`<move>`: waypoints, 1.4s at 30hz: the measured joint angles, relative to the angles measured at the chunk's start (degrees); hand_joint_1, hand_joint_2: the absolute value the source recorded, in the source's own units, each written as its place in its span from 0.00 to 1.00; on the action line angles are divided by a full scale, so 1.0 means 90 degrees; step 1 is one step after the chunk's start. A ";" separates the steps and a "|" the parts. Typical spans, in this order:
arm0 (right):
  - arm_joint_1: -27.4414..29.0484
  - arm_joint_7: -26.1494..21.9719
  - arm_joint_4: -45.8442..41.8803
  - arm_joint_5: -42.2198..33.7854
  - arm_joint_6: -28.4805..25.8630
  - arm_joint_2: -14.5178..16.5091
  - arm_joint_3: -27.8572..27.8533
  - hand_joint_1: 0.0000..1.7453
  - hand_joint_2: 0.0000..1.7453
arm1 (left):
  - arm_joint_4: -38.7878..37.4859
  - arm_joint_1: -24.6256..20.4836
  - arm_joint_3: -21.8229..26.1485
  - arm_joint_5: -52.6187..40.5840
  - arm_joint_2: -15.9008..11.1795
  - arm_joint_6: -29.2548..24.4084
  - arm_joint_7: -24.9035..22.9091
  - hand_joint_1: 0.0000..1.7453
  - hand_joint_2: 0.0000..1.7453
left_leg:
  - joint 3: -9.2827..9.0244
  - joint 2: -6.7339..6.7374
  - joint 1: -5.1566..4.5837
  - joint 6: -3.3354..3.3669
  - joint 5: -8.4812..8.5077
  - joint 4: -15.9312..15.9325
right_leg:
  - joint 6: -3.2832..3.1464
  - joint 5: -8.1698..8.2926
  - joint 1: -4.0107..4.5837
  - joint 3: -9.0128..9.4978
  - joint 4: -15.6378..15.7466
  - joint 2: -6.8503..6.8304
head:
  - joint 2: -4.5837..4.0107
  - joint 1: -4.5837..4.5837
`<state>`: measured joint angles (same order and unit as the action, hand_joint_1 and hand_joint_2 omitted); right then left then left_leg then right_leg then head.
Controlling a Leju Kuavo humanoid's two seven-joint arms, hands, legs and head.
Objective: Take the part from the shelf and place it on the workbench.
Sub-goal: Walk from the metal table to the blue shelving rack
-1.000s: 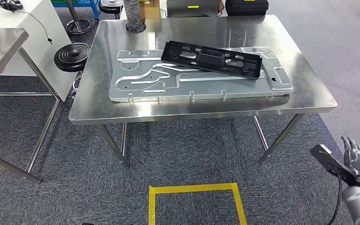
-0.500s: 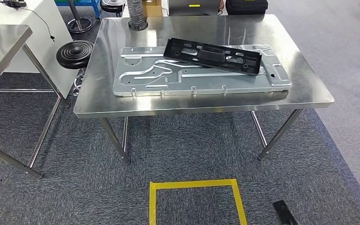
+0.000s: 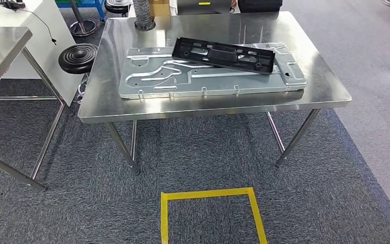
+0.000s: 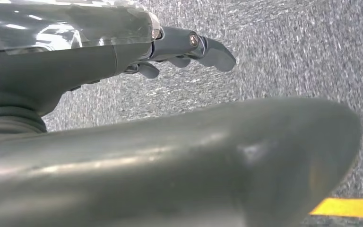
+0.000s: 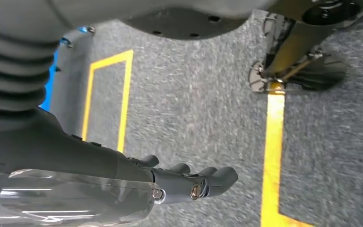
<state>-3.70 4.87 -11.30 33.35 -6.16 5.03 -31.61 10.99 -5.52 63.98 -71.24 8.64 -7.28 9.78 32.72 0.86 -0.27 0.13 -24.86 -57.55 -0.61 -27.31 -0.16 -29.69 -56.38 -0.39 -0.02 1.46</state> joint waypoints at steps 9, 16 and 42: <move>0.0000 -0.0210 0.0009 0.0150 0.0010 0.0014 -0.0002 0.00 1.00 | 0.0000 0.0003 -0.0025 -0.0153 -0.0005 0.0026 0.0016 0.00 0.00 | -0.0080 -0.0050 0.0175 -0.0244 -0.0668 -0.0776 | 0.0004 0.0278 -0.0063 -0.0362 -0.0044 0.0007 | 0.0001 0.0002; 0.0005 -0.0059 0.0018 0.0167 0.0107 0.0014 -0.0002 0.00 1.00 | 0.0000 -0.0022 -0.0060 -0.0199 0.0001 0.0099 0.0002 0.00 0.00 | -0.0445 -0.0074 0.0134 0.0044 -0.0398 0.0068 | 0.0281 0.0254 -0.0087 -0.0536 -0.0262 0.0030 | 0.0002 0.0001; 0.0020 -0.0159 0.0034 0.0631 -0.0050 0.0038 0.0169 0.00 0.00 | 0.0000 0.0000 -0.0058 -0.0195 0.0014 0.0028 0.0142 0.00 0.00 | -0.0368 -0.0067 0.0170 -0.0180 -0.0446 -0.0095 | 0.0084 0.0168 -0.0046 -0.0345 -0.0170 0.0024 | 0.0000 0.0001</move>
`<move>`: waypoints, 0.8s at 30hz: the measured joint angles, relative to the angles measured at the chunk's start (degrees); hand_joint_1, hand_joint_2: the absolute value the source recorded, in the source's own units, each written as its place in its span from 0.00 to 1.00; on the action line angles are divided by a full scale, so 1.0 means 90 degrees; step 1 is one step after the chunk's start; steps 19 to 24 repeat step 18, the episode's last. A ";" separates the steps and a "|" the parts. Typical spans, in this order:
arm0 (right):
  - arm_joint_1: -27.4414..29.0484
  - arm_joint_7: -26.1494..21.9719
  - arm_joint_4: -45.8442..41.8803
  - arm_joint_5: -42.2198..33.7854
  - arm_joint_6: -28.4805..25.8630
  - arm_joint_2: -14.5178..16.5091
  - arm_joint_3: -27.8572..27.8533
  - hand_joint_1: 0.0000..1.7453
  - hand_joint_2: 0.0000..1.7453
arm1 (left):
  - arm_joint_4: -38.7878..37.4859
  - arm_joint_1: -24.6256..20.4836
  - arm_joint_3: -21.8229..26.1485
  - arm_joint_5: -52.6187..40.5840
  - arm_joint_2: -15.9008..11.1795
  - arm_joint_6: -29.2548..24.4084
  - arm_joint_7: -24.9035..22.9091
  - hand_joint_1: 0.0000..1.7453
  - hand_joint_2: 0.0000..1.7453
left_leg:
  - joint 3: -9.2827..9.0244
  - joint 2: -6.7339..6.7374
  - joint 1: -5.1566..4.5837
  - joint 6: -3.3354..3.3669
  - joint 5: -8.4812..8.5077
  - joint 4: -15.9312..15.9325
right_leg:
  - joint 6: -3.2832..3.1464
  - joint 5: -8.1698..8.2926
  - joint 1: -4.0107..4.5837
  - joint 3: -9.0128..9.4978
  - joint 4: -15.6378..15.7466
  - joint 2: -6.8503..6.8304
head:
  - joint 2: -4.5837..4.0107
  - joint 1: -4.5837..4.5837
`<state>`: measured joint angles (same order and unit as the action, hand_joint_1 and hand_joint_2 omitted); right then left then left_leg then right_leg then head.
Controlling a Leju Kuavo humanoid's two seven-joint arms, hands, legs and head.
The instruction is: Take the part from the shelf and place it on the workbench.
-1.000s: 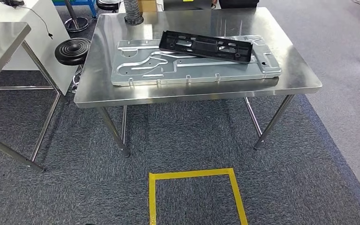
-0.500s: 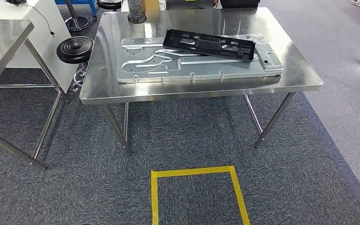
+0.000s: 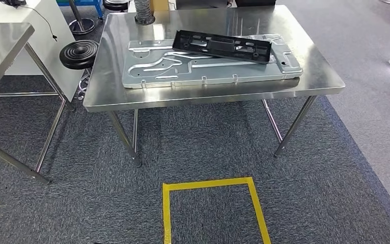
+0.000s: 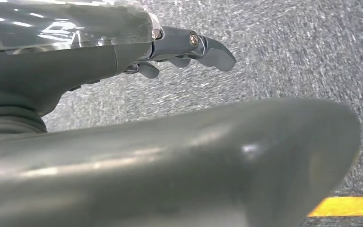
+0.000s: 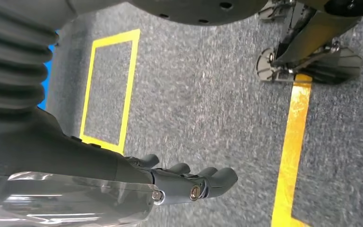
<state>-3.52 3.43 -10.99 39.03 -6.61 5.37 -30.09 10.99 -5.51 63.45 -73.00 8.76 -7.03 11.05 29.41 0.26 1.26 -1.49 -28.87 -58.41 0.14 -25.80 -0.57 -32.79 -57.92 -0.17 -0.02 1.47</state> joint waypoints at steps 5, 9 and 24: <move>0.0000 -0.0006 0.0000 0.0081 -0.0082 0.0001 0.0046 0.00 0.00 | 0.0000 0.0012 0.0002 0.0007 0.0004 -0.0008 0.0012 0.00 0.00 | 0.0030 -0.0066 -0.0016 0.0239 0.0094 0.0118 | 0.0177 -0.0146 -0.0026 -0.0116 -0.0220 -0.0035 | 0.0000 0.0000; 0.0004 -0.0008 0.0001 0.0094 -0.0090 0.0001 0.0051 0.00 0.00 | 0.0000 0.0017 0.0004 0.0007 0.0003 -0.0012 0.0011 0.00 0.00 | 0.0103 -0.0155 -0.0039 0.0314 0.0158 0.0117 | 0.0229 -0.0909 -0.0037 -0.0712 -0.1669 -0.0016 | 0.0000 -0.0001; 0.0018 0.0013 0.0005 0.0097 -0.0113 -0.0016 0.0055 0.00 0.00 | -0.0002 -0.0028 0.0001 -0.0021 0.0043 0.0006 0.0021 0.00 0.00 | 0.0224 -0.0660 -0.0019 0.0152 0.0244 0.0100 | -0.0012 -0.0144 0.0025 0.0146 0.0015 0.0439 | 0.0002 -0.0001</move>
